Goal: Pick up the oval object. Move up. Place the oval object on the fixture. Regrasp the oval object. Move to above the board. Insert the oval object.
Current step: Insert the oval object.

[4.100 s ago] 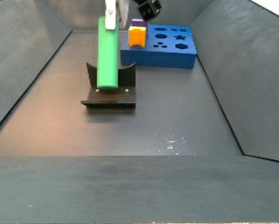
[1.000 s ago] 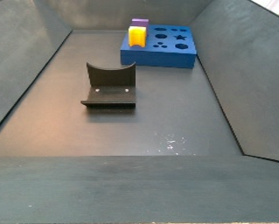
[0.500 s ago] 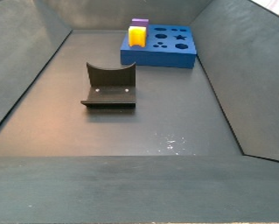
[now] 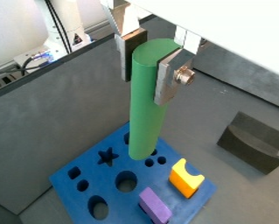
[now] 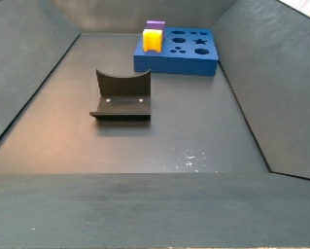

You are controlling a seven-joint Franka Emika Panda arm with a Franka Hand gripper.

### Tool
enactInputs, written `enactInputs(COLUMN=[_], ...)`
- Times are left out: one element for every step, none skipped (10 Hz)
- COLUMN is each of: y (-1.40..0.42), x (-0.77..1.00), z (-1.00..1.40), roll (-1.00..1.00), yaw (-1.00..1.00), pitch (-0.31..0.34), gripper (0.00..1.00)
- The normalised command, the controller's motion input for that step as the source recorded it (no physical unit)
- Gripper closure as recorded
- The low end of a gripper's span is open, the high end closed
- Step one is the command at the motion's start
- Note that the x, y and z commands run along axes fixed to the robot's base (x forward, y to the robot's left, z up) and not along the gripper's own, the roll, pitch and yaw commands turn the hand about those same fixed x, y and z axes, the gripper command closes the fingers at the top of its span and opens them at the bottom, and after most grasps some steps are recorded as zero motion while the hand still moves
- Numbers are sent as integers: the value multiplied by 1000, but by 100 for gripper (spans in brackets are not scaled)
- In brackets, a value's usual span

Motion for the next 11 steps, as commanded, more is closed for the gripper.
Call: enactInputs(y=[-137,-94,-117,-274,-349,-291,-189,-80,-63,-80,-74], x=[-397,0,0,-40,-57,-40,-26,0,0,0,0], z=[-243,-314,-360,-320,-291,-231,-171,-117,-146,-197,-240], roll=[0,-3,-19,-109,-213,-201,-239,-196,-147,-114,-90], yaw=[-637,-971,-980,-797,-609,-686,-746,-894,-954,-963,-983], pitch=[-7,-20,-74,-263,-354,-316,-297,-230,-193,-181,-164], gripper=[100,100,100,100,100,100,100,100,100,100,100])
